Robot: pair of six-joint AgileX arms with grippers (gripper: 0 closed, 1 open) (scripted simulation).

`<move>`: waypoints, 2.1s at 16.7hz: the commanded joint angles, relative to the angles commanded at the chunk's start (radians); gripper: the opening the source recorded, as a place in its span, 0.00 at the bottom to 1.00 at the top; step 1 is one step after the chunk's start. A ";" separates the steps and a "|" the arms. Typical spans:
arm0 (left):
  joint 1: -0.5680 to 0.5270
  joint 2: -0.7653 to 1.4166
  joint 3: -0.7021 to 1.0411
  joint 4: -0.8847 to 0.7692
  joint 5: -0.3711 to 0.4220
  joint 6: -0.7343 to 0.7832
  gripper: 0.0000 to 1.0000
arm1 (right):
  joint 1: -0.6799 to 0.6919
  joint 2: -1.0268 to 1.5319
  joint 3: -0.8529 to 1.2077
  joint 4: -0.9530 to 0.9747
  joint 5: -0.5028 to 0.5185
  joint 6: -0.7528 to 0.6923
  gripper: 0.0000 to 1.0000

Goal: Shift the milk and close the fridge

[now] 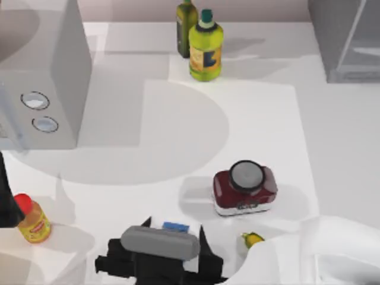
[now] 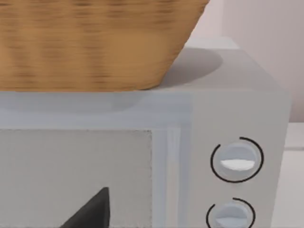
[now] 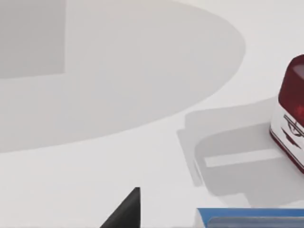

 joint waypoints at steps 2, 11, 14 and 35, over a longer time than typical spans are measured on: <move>0.000 0.000 0.000 0.000 0.000 0.000 1.00 | 0.000 0.000 0.000 0.000 0.000 0.000 0.47; 0.000 0.000 0.000 0.000 0.000 0.000 1.00 | 0.000 0.000 0.000 0.000 0.000 0.000 0.00; 0.000 0.000 0.000 0.000 0.000 0.000 1.00 | 0.000 0.000 0.000 0.000 0.000 0.000 0.00; 0.000 0.000 0.000 0.000 0.000 0.000 1.00 | -0.098 -0.202 -0.026 0.129 -0.089 -0.159 0.00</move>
